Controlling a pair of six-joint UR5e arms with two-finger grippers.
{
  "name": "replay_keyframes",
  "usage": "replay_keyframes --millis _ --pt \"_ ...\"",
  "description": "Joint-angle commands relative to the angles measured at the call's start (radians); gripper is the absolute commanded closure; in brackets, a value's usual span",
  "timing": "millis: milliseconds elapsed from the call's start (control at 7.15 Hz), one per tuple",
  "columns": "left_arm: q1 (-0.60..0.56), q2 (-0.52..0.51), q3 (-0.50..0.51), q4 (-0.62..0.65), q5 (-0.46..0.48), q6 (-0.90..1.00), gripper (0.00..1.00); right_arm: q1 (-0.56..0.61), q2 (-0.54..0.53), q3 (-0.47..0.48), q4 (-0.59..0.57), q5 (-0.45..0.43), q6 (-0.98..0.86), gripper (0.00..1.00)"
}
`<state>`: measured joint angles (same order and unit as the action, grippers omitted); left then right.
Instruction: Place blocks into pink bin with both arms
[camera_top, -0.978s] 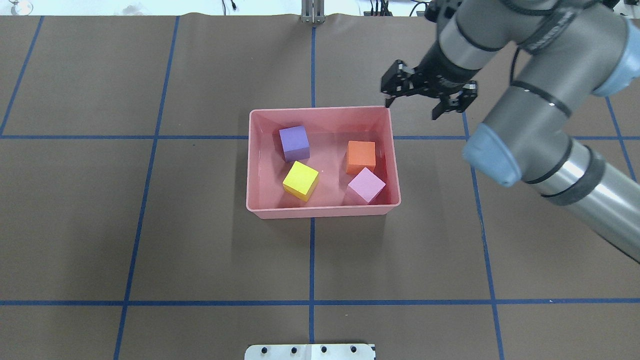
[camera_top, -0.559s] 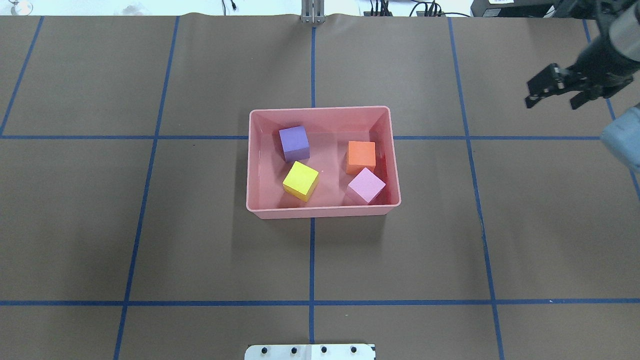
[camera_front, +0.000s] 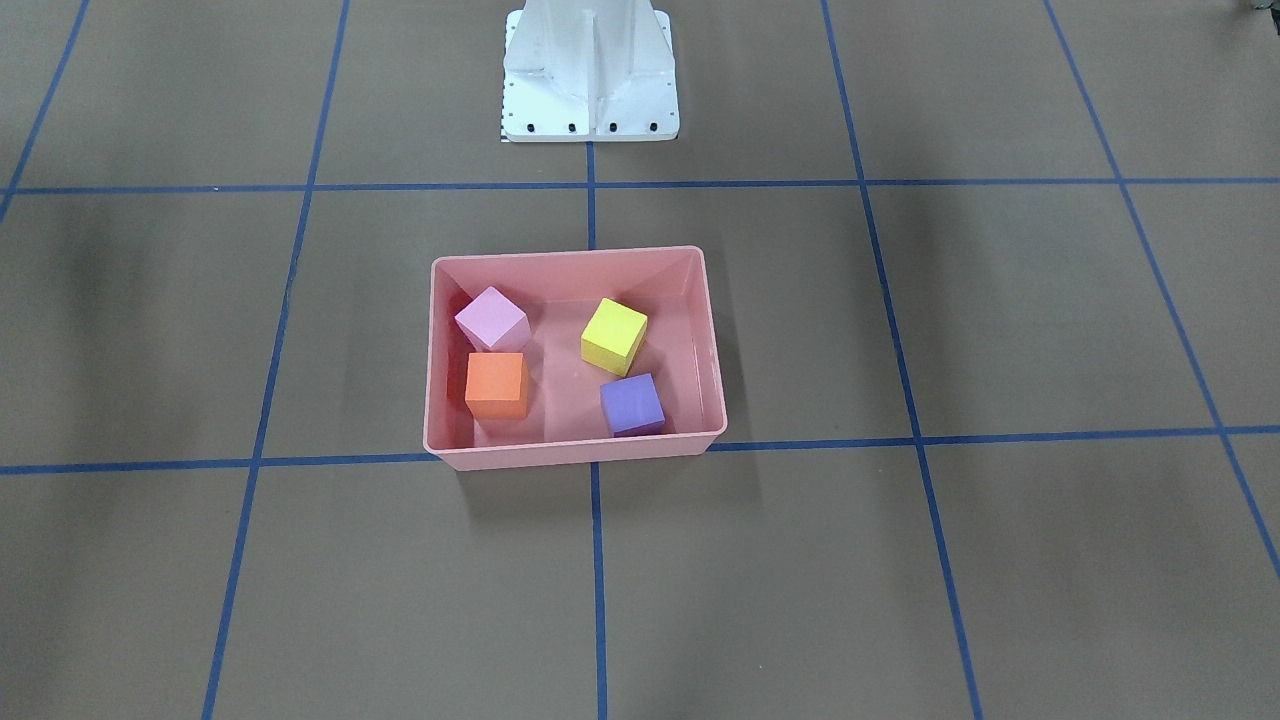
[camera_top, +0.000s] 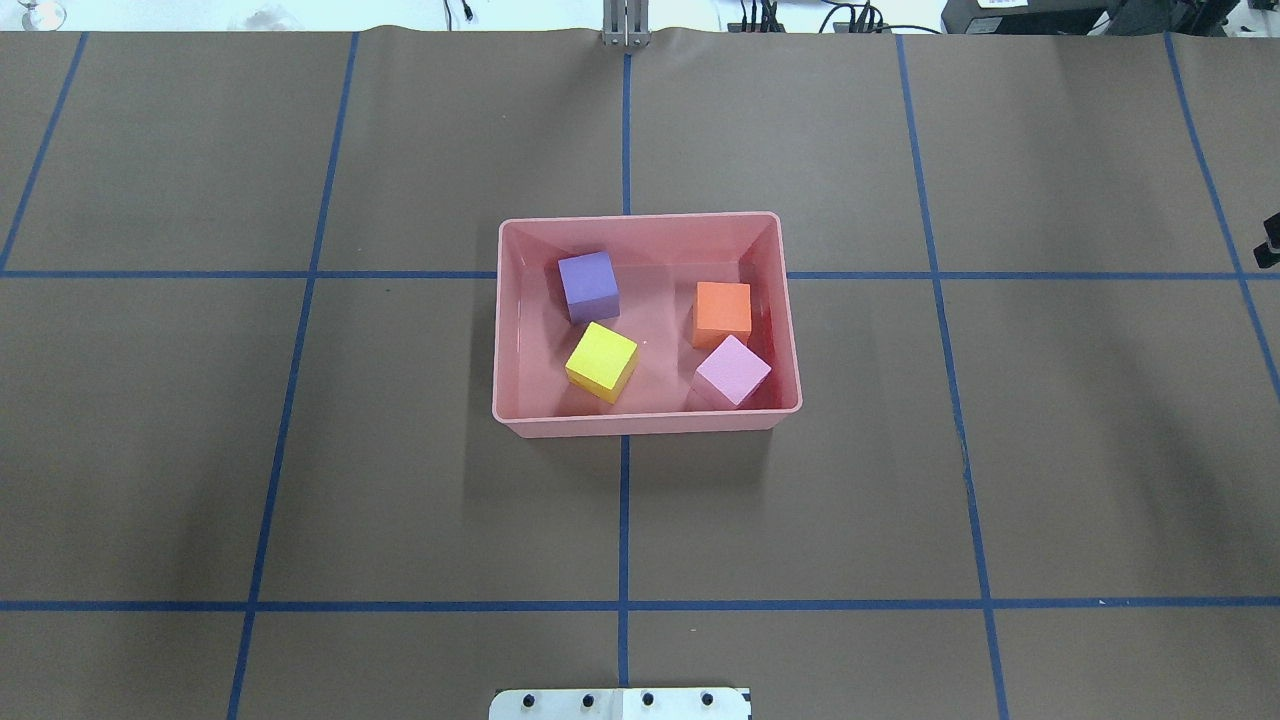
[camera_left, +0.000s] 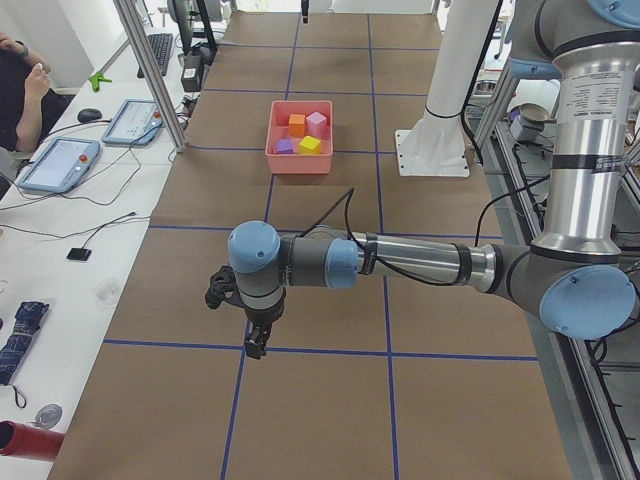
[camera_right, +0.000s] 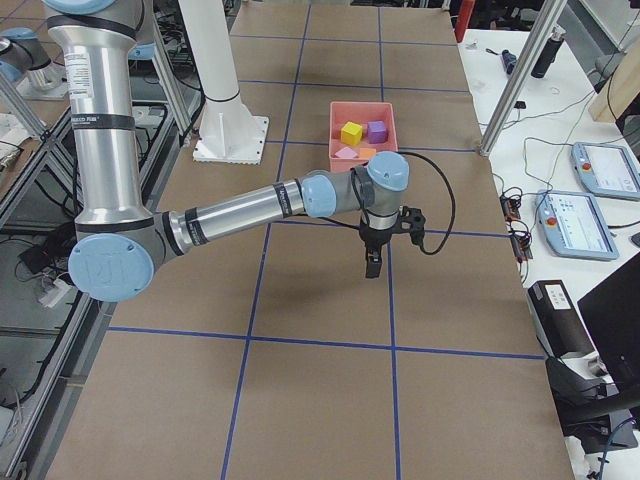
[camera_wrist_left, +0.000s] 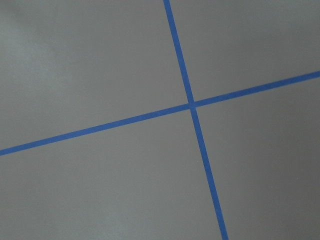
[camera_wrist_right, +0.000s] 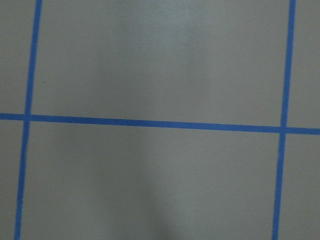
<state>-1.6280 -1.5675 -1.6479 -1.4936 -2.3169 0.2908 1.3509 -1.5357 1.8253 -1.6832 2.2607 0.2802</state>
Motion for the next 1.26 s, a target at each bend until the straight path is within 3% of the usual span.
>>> replay_keyframes --millis 0,140,419,699,839,1118 --pt "0.0 0.0 -0.015 -0.001 -0.009 -0.062 0.0 0.042 -0.02 -0.087 0.07 -0.05 -0.03 0.0" --pt "0.003 0.007 -0.021 -0.013 -0.012 -0.091 0.0 0.097 -0.032 -0.154 0.139 -0.03 -0.197 0.0" --pt "0.013 0.009 -0.015 -0.028 -0.004 -0.163 0.0 0.141 -0.027 -0.227 0.146 0.017 -0.26 0.0" --pt "0.014 0.023 0.003 -0.027 -0.002 -0.162 0.0 0.175 -0.032 -0.221 0.145 0.071 -0.254 0.0" --pt "0.014 0.024 0.005 -0.027 -0.002 -0.162 0.0 0.201 -0.032 -0.216 0.14 0.162 -0.253 0.0" --pt "0.014 0.024 0.022 -0.028 -0.001 -0.162 0.0 0.238 -0.038 -0.195 0.132 0.177 -0.253 0.0"
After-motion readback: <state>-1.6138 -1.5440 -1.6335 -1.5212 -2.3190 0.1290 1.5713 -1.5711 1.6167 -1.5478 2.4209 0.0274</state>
